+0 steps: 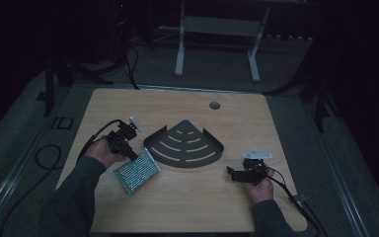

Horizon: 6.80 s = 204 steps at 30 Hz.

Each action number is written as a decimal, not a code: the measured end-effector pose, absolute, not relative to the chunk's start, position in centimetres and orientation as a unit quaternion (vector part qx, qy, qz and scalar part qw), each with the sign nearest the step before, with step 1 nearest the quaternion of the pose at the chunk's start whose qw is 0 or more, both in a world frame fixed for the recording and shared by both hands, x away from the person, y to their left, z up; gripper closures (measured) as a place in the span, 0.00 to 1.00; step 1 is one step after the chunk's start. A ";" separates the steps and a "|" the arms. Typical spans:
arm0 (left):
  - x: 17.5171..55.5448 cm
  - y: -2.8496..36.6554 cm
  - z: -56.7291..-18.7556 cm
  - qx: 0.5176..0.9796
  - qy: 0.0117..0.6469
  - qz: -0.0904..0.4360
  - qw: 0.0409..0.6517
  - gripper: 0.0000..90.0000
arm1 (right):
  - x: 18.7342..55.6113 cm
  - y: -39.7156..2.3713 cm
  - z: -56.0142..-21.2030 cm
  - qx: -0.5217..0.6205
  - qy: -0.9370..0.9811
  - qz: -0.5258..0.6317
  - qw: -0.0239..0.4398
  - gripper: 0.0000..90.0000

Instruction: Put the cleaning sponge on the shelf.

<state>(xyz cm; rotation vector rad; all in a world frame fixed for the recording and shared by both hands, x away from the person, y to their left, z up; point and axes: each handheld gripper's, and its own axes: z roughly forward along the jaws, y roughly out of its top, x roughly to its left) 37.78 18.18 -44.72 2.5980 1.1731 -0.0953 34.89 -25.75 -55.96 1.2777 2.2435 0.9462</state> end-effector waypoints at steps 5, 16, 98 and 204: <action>38.0 18.2 -44.1 0.902 0.407 -0.029 0.145 1.00 | 34.9 -25.8 -56.0 0.456 0.800 0.338 0.194 0.14; 39.1 17.8 -42.6 0.902 0.407 -0.016 0.140 1.00 | 34.9 -25.8 -56.0 0.456 0.800 0.338 0.194 0.14; 46.7 11.5 -40.6 0.898 0.413 0.018 0.149 1.00 | 34.9 -25.8 -56.0 0.456 0.800 0.338 0.194 0.14; 49.8 9.8 -46.9 0.900 0.418 0.058 0.107 0.99 | 34.9 -25.8 -56.0 0.453 0.802 0.338 0.194 0.14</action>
